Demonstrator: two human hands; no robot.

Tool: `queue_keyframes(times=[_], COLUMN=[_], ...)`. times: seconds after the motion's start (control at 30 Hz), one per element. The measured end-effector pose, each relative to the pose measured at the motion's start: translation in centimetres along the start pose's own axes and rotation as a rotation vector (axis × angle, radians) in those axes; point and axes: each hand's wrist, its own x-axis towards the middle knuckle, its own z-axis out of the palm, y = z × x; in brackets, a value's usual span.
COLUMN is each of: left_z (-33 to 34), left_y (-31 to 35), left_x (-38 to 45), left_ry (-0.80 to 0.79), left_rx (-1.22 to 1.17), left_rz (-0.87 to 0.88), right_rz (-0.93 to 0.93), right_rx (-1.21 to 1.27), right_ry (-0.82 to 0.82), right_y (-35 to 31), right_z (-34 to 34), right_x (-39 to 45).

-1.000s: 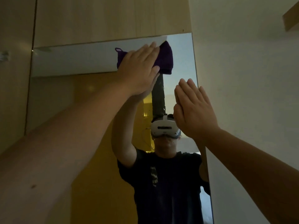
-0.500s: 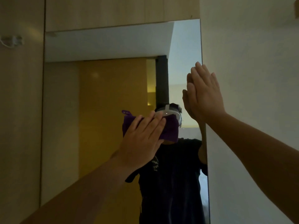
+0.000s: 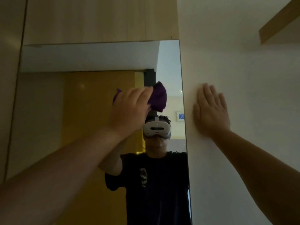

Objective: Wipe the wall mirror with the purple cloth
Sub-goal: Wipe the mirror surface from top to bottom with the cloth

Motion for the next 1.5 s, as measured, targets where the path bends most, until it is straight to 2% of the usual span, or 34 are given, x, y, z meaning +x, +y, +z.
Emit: queue_keyframes(times=[0.1, 0.23, 0.4, 0.6, 0.87, 1.0, 1.27, 1.4, 1.5], left_z=[0.5, 1.1, 2.9, 3.3, 1.7, 1.3, 1.1, 0.4, -1.7], left_y=[-0.6, -1.1, -1.0, 0.9, 7.6, 9.3, 10.2, 9.5, 7.6], left_x=[7.4, 15.8, 18.8, 13.4, -2.1, -7.6, -11.6, -11.1, -11.6], left_ry=[0.03, -0.018, -0.145, -0.187, -0.235, -0.215, -0.207, -0.124, -0.062], left_rx=[0.023, 0.042, 0.081, 0.076, 0.042, 0.047, 0.094, -0.005, -0.116], left_rz=[-0.075, -0.159, -0.165, -0.055, 0.064, 0.055, 0.103, 0.131, 0.078], right_rz=[-0.004, -0.012, -0.021, -0.022, -0.018, -0.023, 0.003, 0.096, 0.089], right_rx=[-0.028, -0.023, -0.023, -0.024, -0.011, 0.009, 0.038, 0.211, 0.316], right_ry=[-0.004, 0.019, 0.025, 0.019, 0.022, 0.041, -0.015, -0.016, 0.03], right_y=[0.2, 0.3, 0.4, 0.5, 0.4, 0.4, -0.1, -1.9, -5.0], right_z=[0.2, 0.4, 0.4, 0.5, 0.4, 0.3, -0.5, -2.6, -4.2], right_x=[0.1, 0.1, 0.1, 0.1, 0.1, 0.1, 0.2, -0.2, -1.9])
